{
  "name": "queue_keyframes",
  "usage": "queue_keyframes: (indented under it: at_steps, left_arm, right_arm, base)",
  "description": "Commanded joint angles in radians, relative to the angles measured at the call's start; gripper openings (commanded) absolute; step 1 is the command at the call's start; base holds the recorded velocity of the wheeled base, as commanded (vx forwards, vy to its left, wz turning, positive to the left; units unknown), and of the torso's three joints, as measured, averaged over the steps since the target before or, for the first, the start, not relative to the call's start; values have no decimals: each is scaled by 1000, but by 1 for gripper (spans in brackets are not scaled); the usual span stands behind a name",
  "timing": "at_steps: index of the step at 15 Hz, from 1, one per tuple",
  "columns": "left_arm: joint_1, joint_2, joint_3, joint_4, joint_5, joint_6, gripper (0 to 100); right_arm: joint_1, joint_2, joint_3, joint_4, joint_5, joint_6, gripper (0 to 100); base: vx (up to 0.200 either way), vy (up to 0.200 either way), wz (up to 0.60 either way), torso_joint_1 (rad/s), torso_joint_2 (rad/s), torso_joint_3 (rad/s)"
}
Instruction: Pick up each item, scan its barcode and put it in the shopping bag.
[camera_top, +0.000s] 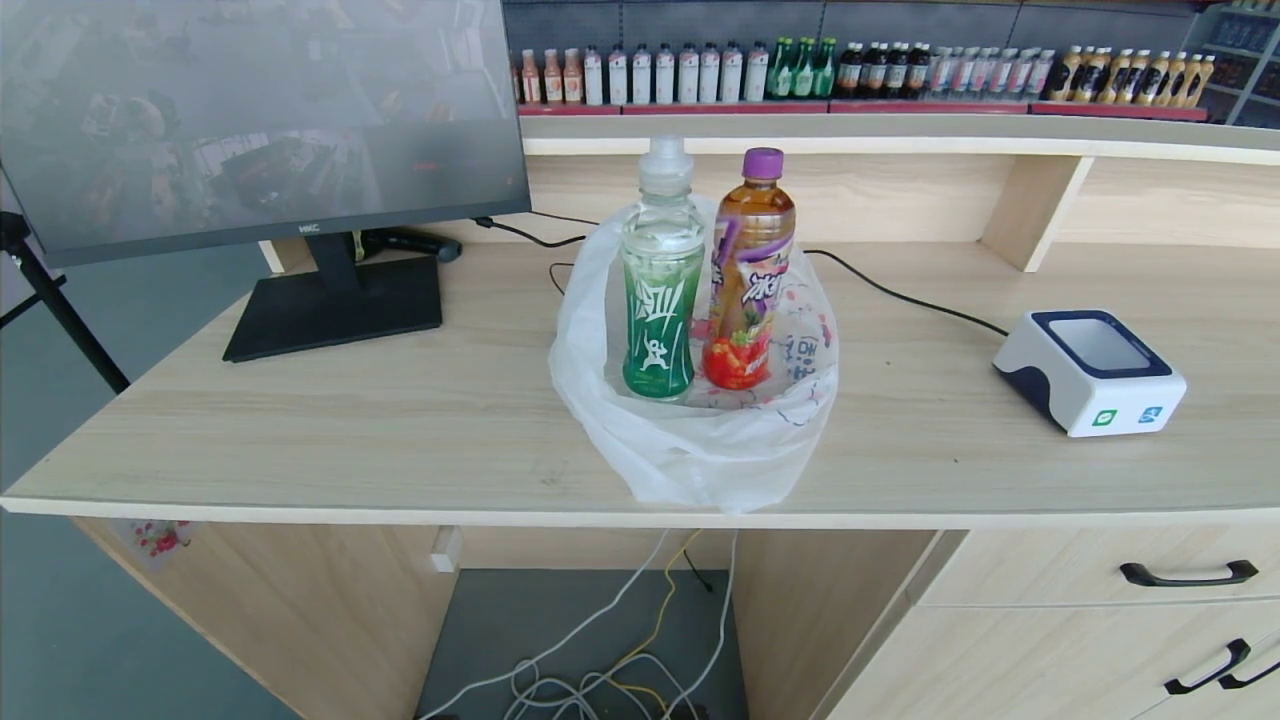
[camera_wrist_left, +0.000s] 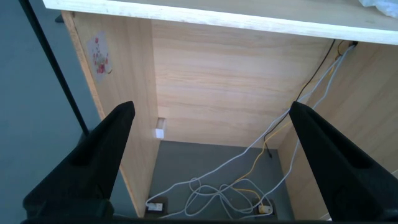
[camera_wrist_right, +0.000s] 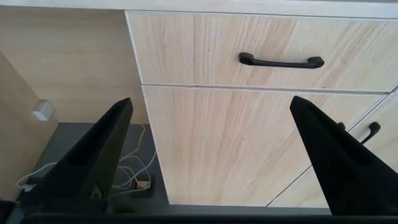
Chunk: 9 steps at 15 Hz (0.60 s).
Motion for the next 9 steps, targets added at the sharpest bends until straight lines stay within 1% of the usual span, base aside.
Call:
queue_keyframes:
  at_steps: [1, 2, 7, 9]
  left_arm:
    - [-1, 0, 0, 0, 0, 0, 100]
    - [0, 0, 0, 0, 0, 2, 100]
    - [-1, 0, 0, 0, 0, 2, 100]
    - [0, 0, 0, 0, 0, -4, 100]
  right_arm:
    - [9, -41, 0, 1, 0, 4, 100]
    - [11, -41, 0, 1, 0, 15, 100]
    - [11, -41, 0, 1, -2, 18, 100]
    - [11, -41, 0, 1, 0, 18, 100]
  base:
    - [-200, 0, 0, -2, 2, 2]
    - [-200, 0, 0, 2, 2, -2]
    - [0, 0, 0, 0, 0, 0]
    - [0, 0, 0, 0, 0, 0]
